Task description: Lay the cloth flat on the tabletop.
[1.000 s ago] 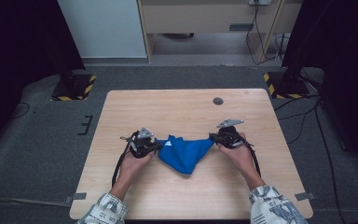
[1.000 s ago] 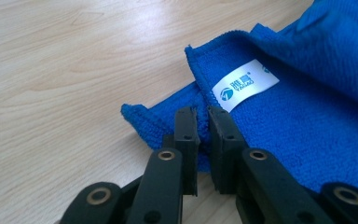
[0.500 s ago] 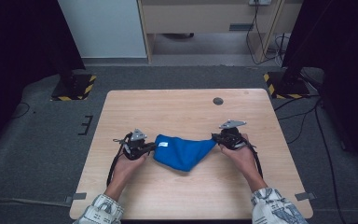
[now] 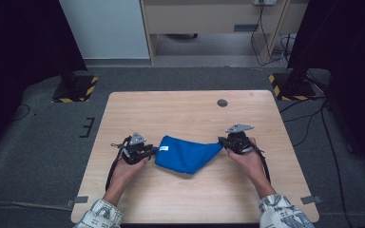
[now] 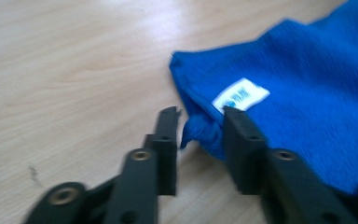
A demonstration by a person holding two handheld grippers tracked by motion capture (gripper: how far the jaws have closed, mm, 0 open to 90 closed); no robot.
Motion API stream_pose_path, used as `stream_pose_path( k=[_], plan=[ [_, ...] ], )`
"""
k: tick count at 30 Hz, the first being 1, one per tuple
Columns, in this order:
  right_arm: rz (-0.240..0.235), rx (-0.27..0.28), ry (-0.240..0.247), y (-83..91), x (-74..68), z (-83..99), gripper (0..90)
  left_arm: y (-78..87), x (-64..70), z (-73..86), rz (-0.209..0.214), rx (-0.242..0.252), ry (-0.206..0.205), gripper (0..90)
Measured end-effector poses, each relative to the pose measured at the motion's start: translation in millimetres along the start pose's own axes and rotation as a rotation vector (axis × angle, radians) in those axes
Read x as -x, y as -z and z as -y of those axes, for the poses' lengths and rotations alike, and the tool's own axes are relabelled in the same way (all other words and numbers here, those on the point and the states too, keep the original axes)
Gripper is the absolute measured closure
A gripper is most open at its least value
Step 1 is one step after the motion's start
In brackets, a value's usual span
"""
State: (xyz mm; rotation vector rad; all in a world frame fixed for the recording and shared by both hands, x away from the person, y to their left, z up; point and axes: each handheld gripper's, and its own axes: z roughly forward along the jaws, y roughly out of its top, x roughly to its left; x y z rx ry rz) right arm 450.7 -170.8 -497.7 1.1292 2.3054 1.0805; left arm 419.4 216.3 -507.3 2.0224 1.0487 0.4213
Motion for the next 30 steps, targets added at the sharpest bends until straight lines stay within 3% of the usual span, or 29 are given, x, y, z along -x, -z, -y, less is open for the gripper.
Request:
stream_pose_path(
  k=[5,9,17,19,22,26,30],
  plan=[
    [0.003,0.001,-0.003,-1.0,-0.9,-0.8,87.9,4.5,-1.0,-8.1,0.004,0.047,0.016,62.1],
    [0.005,0.007,-0.007,-2.8,-1.6,-1.5,87.8,-2.1,1.3,-16.7,0.016,0.06,0.017,62.3],
    [0.003,0.022,-0.015,-7.5,-3.4,-0.3,87.6,-31.7,2.0,-22.3,0.007,0.014,0.029,52.8],
    [0.001,0.025,-0.024,-6.8,-2.6,1.6,87.6,-35.6,4.6,-21.0,-0.001,-0.001,0.006,52.4],
    [-0.003,0.033,-0.049,-4.9,-0.5,4.0,87.6,-38.5,6.3,-20.4,-0.004,0.009,0.019,50.2],
    [-0.002,0.011,-0.045,-4.3,-1.1,7.2,87.6,-41.6,7.7,-19.4,-0.013,-0.011,0.001,47.8],
    [-0.002,0.0,-0.026,3.6,-2.7,8.3,87.6,-46.3,5.9,-15.3,-0.016,-0.025,0.019,46.4]
  ],
)
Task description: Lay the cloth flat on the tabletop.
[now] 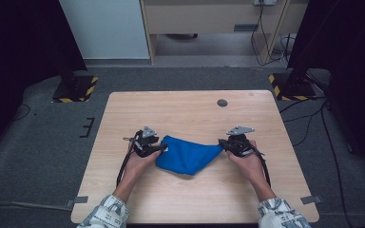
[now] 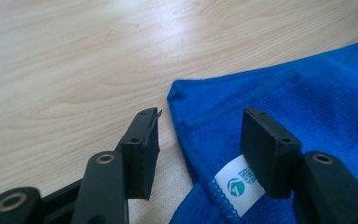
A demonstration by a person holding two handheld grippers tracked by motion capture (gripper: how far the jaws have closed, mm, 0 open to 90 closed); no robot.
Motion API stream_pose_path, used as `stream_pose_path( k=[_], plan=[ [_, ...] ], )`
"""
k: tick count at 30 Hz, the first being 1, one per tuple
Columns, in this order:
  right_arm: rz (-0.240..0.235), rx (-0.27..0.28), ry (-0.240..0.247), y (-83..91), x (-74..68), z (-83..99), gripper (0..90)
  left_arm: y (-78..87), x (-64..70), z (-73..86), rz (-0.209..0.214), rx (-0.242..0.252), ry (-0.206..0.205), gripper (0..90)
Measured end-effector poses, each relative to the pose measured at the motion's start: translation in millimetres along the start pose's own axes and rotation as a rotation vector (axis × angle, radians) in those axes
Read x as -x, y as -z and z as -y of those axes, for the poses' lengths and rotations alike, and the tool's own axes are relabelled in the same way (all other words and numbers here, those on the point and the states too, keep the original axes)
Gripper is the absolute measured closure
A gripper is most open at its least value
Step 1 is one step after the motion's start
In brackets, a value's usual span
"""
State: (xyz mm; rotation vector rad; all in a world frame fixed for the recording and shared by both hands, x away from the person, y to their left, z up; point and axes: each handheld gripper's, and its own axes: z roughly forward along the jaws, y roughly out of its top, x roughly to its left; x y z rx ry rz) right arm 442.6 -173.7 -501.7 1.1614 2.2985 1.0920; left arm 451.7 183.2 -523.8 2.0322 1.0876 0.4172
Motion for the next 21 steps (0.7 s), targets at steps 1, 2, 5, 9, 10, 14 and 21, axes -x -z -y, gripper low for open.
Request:
stream_pose_path(
  k=[1,2,5,9,10,14,21],
  plan=[
    [0.003,-0.001,0.009,2.6,-0.3,0.7,87.6,-1.7,0.4,0.7,0.001,-0.007,-0.001,46.2],
    [0.002,0.0,0.01,5.7,-0.7,1.7,87.6,-3.2,1.0,1.5,0.0,-0.014,-0.004,45.8],
    [-0.005,0.009,0.003,11.4,-0.2,5.7,87.6,-6.2,4.5,3.1,-0.002,-0.02,-0.025,45.6],
    [-0.01,-0.005,-0.005,7.8,0.3,9.6,87.5,-7.8,5.5,4.2,0.01,-0.021,-0.023,48.6],
    [-0.008,-0.009,-0.009,6.2,0.0,10.1,87.5,-8.1,5.2,4.9,0.022,-0.02,-0.022,51.2],
    [-0.009,-0.01,-0.013,3.6,0.8,11.6,87.4,-8.0,5.8,5.3,0.048,-0.018,-0.024,60.1],
    [-0.012,-0.003,-0.023,4.2,1.0,12.1,87.4,-5.7,7.6,4.5,0.06,-0.022,-0.041,70.2]
  ],
)
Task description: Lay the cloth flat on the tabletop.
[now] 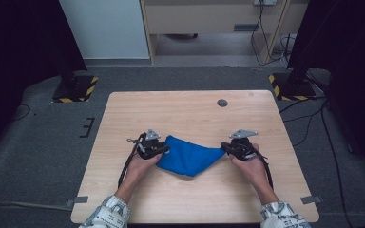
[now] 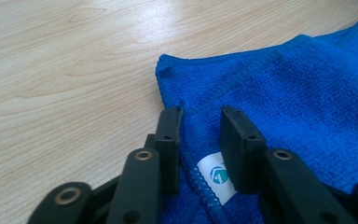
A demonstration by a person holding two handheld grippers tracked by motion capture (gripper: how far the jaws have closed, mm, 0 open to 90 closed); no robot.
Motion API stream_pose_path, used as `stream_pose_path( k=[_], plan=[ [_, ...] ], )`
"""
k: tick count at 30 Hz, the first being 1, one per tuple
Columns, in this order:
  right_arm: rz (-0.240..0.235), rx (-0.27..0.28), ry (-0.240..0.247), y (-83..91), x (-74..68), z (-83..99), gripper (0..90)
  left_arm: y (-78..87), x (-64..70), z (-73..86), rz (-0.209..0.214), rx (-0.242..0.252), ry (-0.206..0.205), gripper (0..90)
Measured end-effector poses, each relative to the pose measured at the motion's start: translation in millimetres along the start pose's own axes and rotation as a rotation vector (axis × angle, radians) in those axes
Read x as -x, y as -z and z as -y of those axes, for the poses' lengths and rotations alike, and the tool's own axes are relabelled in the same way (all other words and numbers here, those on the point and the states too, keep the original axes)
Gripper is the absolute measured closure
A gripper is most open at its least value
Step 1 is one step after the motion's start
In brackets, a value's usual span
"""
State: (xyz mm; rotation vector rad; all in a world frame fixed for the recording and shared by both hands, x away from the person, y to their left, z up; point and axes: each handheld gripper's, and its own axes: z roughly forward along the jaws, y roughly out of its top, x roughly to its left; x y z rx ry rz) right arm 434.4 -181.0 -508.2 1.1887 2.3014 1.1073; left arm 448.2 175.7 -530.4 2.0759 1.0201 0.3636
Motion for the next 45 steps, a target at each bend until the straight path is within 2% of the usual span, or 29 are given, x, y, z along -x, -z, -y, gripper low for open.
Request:
stream_pose_path(
  k=[9,15,21,35,41,42,45],
  plan=[
    [0.0,0.008,-0.001,2.4,-0.8,-0.4,87.4,5.6,-4.6,-1.2,-0.016,0.02,0.009,80.3],
    [-0.001,0.007,0.002,2.3,-0.9,-0.5,87.4,4.9,-5.6,-1.9,-0.017,0.008,0.013,88.7],
    [0.0,0.02,-0.005,3.8,0.2,-1.8,87.5,12.9,-5.1,-6.7,-0.022,0.051,0.022,89.5],
    [0.0,0.058,-0.011,11.7,0.8,-6.0,87.5,29.6,-6.2,-11.2,-0.018,0.093,0.035,89.7],
    [-0.004,0.089,-0.013,23.3,0.4,-15.3,87.6,35.5,0.7,-17.9,0.011,0.111,0.032,89.8],
    [-0.006,0.096,-0.026,26.1,0.7,-17.3,87.6,36.1,2.1,-19.1,0.017,0.112,0.037,89.8],
    [-0.005,0.117,-0.028,34.4,2.5,-22.6,87.6,37.2,6.4,-22.9,0.017,0.112,0.03,89.8]
  ],
)
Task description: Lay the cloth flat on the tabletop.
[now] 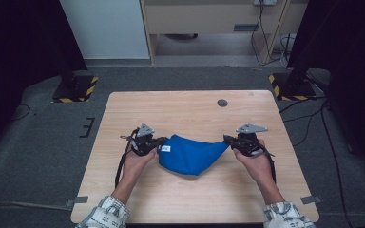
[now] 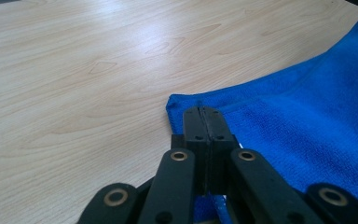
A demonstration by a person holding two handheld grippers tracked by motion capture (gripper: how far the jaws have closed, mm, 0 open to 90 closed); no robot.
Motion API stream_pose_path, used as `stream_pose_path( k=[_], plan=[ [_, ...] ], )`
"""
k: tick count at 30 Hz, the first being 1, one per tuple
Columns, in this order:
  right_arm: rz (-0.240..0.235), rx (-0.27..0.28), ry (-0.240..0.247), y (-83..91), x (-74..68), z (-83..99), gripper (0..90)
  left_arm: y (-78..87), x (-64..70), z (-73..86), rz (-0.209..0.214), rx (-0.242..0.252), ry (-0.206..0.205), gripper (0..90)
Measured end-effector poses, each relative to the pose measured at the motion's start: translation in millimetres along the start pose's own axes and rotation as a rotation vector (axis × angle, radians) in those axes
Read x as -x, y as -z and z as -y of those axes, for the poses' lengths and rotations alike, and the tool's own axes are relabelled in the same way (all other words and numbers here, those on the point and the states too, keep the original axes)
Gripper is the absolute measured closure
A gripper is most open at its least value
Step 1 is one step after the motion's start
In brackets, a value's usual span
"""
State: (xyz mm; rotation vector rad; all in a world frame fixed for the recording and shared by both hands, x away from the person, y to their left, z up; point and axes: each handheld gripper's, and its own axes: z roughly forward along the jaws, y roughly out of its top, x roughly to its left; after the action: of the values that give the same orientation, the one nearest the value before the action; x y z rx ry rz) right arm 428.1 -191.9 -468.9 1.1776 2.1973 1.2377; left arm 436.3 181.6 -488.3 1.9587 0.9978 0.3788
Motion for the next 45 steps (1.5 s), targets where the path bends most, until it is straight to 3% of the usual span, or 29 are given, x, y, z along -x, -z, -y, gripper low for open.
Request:
stream_pose_path(
  k=[11,27,36,45],
  plan=[
    [0.016,0.01,-0.01,10.5,11.8,-9.5,87.6,9.0,3.8,-10.5,0.008,0.035,-0.001,89.9],
    [0.003,0.076,-0.005,33.8,5.4,-31.0,87.7,38.7,11.8,-40.8,0.011,0.121,-0.022,90.0],
    [0.003,0.079,-0.003,33.3,5.0,-38.9,87.8,42.0,10.5,-49.2,0.012,0.137,-0.006,90.0],
    [-0.005,0.092,0.001,39.5,2.4,-44.9,87.8,53.4,11.8,-54.3,0.006,0.154,-0.015,90.0]
  ],
)
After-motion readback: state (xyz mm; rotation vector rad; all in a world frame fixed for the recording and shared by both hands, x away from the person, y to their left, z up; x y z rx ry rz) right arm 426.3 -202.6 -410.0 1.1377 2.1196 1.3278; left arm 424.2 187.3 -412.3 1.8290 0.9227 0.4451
